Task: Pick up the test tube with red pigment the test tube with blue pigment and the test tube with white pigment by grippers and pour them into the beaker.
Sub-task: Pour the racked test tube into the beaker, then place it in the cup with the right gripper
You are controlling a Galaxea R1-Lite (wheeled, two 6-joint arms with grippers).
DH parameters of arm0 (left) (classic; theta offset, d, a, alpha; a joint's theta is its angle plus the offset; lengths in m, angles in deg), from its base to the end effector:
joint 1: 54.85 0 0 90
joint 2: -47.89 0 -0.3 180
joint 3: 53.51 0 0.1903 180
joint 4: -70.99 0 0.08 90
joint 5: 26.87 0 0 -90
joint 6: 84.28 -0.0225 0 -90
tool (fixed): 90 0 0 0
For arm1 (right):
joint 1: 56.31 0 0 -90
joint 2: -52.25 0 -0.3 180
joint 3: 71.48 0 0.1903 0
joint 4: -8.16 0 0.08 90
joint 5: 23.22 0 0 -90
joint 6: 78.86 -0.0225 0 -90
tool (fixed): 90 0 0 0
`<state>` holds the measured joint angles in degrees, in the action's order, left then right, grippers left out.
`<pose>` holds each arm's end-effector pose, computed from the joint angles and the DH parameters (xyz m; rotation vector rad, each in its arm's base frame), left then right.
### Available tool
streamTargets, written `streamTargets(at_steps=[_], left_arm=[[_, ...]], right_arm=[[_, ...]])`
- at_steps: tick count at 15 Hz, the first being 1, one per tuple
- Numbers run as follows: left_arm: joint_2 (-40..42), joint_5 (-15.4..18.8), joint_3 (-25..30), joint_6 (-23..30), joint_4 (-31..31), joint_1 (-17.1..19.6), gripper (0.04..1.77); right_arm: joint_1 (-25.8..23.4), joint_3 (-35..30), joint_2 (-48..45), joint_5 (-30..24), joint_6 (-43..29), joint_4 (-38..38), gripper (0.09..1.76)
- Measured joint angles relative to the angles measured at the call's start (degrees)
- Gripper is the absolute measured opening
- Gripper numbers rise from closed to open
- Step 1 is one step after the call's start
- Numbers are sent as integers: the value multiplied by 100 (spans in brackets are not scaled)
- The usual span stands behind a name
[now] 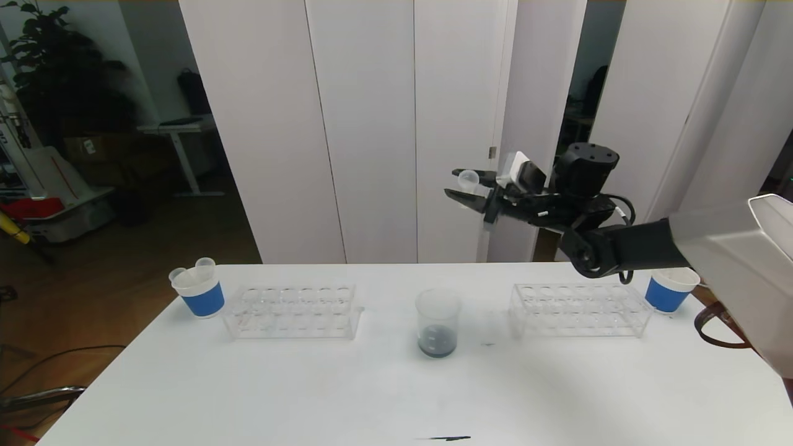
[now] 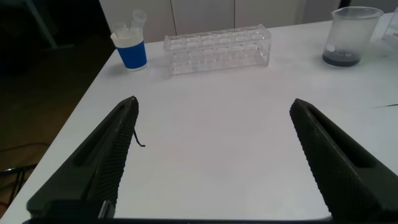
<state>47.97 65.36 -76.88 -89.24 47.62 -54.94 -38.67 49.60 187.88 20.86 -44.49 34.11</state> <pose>-0.0229 -0.0008 0.0755 0.0866 -0.0031 -0.0404 0.4644 0.1646 0.1809 -0.5856 -0.5293 1.0125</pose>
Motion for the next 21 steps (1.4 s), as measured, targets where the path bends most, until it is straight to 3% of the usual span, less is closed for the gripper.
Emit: streamTargets(at_steps=[9,15,21], left_arm=[[0,0,0,0,0,0,174],[0,0,0,0,0,0,174],[0,-2,0,-2,-2,0,174]], right_arm=[[188,-483,84,-215,2448,0,59],[212,-396,296,-208,3479,16,59],[276,-383,528,-184,4017,30,59]])
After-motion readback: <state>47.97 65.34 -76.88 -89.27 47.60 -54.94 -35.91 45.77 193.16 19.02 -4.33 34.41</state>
